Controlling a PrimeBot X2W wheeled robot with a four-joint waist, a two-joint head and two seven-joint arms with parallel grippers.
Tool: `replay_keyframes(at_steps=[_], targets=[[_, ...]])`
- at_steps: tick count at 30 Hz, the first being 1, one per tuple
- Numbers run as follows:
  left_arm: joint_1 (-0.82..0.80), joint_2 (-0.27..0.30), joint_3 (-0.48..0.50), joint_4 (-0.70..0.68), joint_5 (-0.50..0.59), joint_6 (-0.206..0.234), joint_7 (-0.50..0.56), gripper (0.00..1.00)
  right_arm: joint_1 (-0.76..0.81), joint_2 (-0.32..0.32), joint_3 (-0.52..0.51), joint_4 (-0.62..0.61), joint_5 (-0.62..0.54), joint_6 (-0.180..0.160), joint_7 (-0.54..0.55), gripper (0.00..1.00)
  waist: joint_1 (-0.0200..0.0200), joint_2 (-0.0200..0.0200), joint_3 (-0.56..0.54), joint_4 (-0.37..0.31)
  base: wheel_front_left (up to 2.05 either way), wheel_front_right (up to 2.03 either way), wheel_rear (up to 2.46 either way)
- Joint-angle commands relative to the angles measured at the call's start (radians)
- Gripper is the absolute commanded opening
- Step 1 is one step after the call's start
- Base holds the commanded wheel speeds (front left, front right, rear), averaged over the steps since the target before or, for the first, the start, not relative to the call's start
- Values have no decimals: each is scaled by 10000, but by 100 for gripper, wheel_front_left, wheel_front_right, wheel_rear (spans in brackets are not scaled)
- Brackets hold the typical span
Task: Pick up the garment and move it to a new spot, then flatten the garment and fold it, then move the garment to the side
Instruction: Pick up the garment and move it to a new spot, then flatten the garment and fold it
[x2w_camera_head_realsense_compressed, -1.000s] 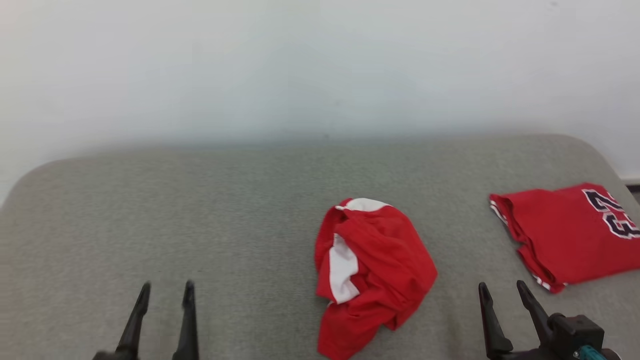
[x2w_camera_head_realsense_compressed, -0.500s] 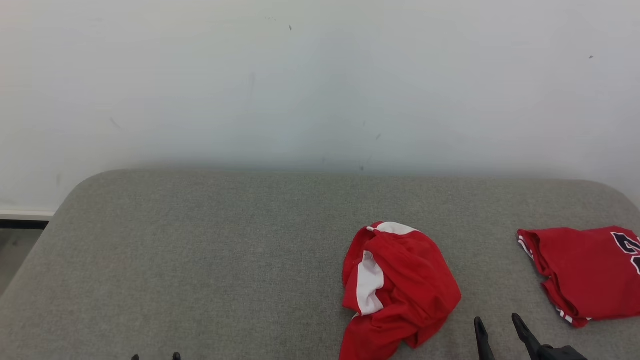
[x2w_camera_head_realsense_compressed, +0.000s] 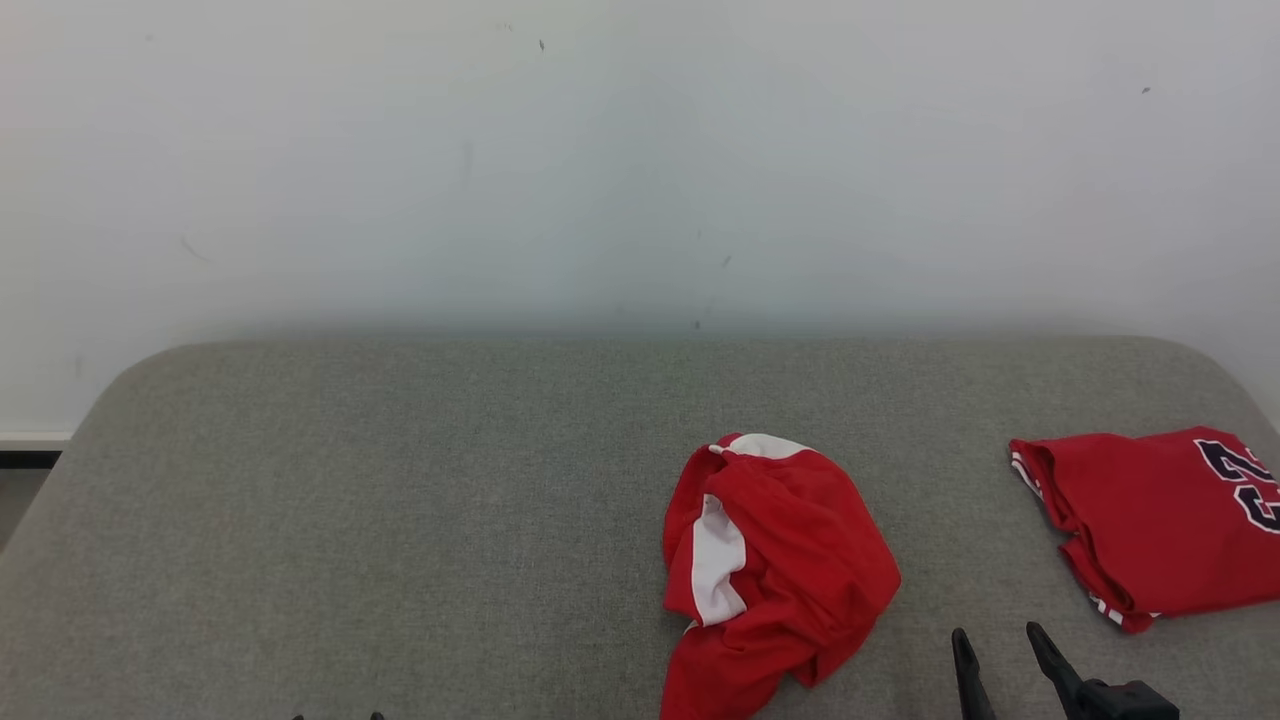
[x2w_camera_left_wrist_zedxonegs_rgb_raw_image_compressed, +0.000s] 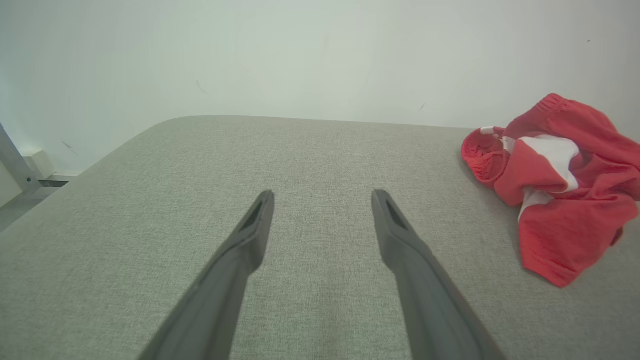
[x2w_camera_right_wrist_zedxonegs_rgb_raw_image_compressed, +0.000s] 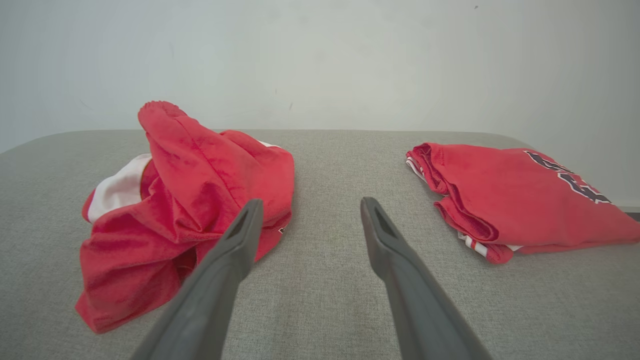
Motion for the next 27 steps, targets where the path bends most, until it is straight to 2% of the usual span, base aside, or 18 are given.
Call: replay_keyframes(at_steps=[1, 14, 17, 22, 27], targets=[[-53, 37, 14, 14, -34, 41, -27, 100, -57, 23, 37, -22, 54, -21, -15, 100, 1, 0, 22, -25, 0, 0, 0], [-31, 48, -118, -140, -135, 97, 183, 100, -117, 29, 104, 44, 231, -21, -79, 100, 1, 0, 75, -61, 0, 0, 0], [-233, 85, -245, -255, -153, -12, 390, 100, -157, 28, 155, 64, 248, -21, -76, 100, 1, 0, 116, -103, 0, 0, 0], [-963, 29, -549, -352, -441, -324, 1293, 100, -306, 27, 251, -43, 157, -21, -155, 100, 1, 0, 306, -425, 0, 0, 0], [-2367, -91, -946, -126, -843, -732, 2657, 100, -496, 21, 355, -164, 149, -21, -90, 100, 1, 0, 664, -1141, 0, 0, 0]])
